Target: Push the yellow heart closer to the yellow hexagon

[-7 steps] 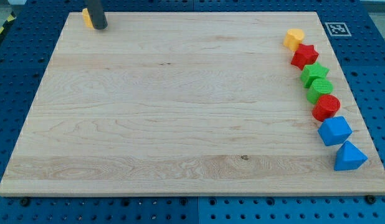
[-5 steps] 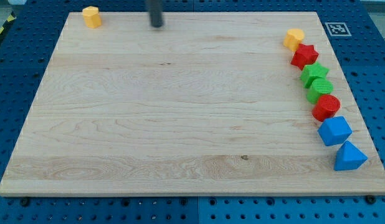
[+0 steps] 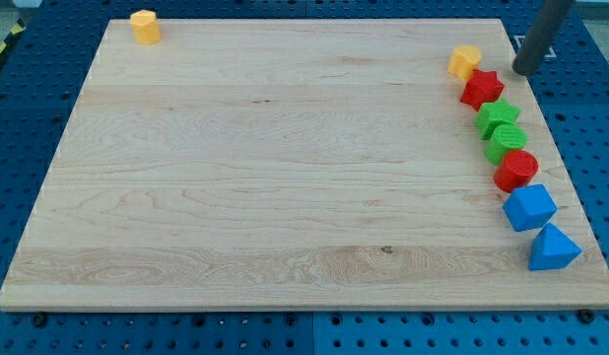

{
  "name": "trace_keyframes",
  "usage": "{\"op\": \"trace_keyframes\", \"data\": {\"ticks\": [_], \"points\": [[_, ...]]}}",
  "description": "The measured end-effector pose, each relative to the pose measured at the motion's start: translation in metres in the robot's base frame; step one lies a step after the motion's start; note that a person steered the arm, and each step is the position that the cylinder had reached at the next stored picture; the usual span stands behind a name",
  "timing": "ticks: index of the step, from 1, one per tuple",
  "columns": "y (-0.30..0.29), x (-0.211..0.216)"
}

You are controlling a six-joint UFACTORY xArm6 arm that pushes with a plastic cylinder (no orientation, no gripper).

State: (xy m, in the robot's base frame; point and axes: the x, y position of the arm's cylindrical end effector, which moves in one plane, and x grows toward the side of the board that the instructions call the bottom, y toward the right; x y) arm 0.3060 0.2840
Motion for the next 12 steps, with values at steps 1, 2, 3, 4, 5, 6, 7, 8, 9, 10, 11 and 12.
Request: {"op": "trace_keyframes", "data": {"ticks": [1, 2, 3, 4, 5, 6, 7, 8, 9, 10, 11, 12], "points": [[-0.039, -0.003], [-0.076, -0.013], [-0.109, -0.021], [-0.144, -0.021], [-0.189, -0.026], [-0.236, -0.026], [-0.288, -0.026], [-0.339, -0.026], [-0.333, -0.026], [-0.292, -0.022], [-0.293, 0.012], [-0.317, 0.027]]}}
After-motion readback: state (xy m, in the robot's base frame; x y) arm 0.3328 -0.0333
